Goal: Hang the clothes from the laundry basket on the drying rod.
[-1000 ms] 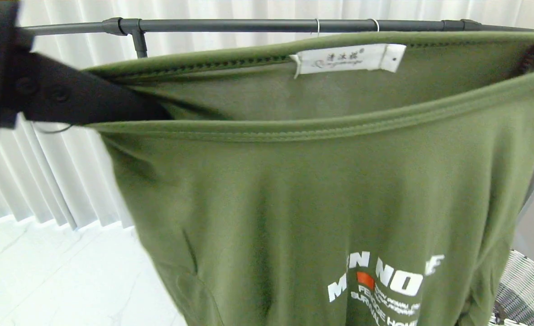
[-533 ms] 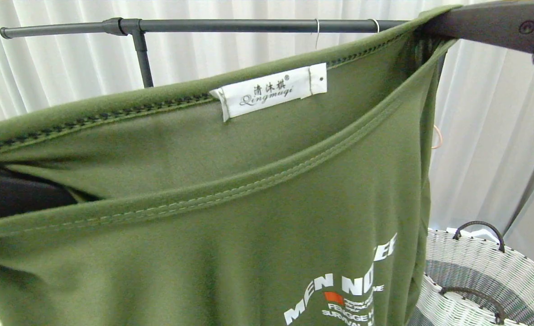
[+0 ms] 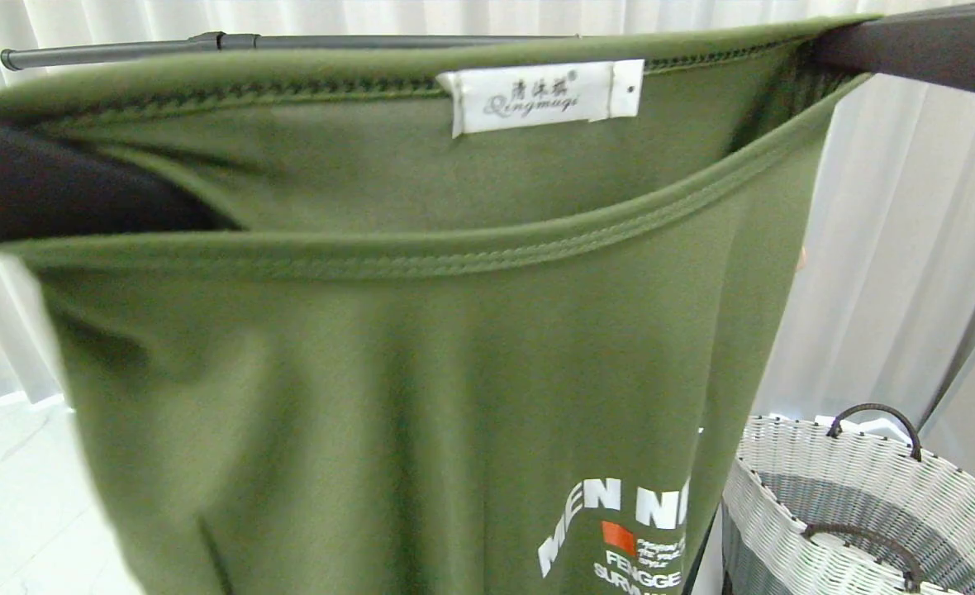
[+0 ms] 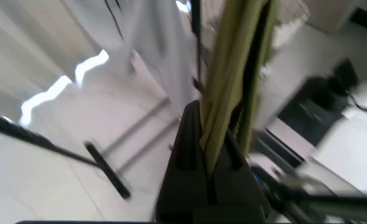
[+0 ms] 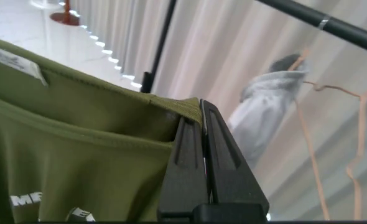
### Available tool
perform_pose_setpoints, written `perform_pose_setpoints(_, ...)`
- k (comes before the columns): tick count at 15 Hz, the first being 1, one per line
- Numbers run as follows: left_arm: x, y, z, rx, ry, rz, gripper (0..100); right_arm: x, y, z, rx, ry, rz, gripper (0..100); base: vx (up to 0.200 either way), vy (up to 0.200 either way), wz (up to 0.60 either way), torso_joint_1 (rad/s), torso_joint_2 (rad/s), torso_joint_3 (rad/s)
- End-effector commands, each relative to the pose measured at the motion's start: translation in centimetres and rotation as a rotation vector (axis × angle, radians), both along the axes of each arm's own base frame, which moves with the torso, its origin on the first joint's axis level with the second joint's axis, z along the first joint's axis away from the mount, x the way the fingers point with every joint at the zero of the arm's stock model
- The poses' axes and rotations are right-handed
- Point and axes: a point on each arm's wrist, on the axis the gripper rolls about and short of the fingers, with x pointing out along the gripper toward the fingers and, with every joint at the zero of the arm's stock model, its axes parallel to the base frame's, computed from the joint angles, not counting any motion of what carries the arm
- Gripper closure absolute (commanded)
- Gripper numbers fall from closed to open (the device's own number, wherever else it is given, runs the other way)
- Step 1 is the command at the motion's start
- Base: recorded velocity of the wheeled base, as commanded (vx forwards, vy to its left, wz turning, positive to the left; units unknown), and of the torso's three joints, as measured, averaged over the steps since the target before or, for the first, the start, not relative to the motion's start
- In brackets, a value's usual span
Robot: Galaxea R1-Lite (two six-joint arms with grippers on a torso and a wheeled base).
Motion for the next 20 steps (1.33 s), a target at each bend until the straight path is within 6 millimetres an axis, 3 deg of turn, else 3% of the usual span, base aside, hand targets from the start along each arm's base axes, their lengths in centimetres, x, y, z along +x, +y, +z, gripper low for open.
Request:
perform_pose_setpoints(1, 1.9, -2.0, -0.6, 0.041, -0.002, 0.027, 100, -1.2, -1.7, -0.1, -0.008, 0.008, -0.012, 100, 0.000, 0.000, 0.00, 0.000, 0.00, 0.000)
perform_pose_setpoints(3, 2.2, -2.5, -0.9, 0.051, 0.007, 0.029, 100, -2.0, -2.7, -1.7, -0.043, 0.036, -0.010, 100, 0.000, 0.000, 0.00, 0.000, 0.00, 0.000)
perform_pose_setpoints(9, 1.7, -1.7, -0.4, 0.029, -0.007, 0.030, 100, -2.7, -3.3, -2.4, -0.053, 0.044, -0.006, 100, 0.000, 0.000, 0.00, 0.000, 0.00, 0.000)
perform_pose_setpoints(13, 0.9, -0.3, -1.9, 0.076, 0.020, 0.032, 100, -2.9, -3.5, -2.9, -0.066, 0.054, -0.004, 100, 0.000, 0.000, 0.00, 0.000, 0.00, 0.000)
perform_pose_setpoints(16, 1.0, -0.4, -1.7, 0.056, 0.008, 0.036, 100, -2.9, -3.5, -3.5, -0.097, 0.082, -0.004, 100, 0.000, 0.000, 0.00, 0.000, 0.00, 0.000)
perform_pose_setpoints(17, 1.0, -0.4, -1.7, 0.057, 0.008, 0.036, 100, -2.9, -3.6, -3.5, -0.100, 0.085, -0.004, 0, 0.000, 0.000, 0.00, 0.000, 0.00, 0.000)
perform_pose_setpoints(20, 1.6, -0.2, -1.9, 0.067, 0.013, 0.080, 100, -3.8, -4.6, -4.6, -0.108, 0.092, -0.003, 0, 0.000, 0.000, 0.00, 0.000, 0.00, 0.000)
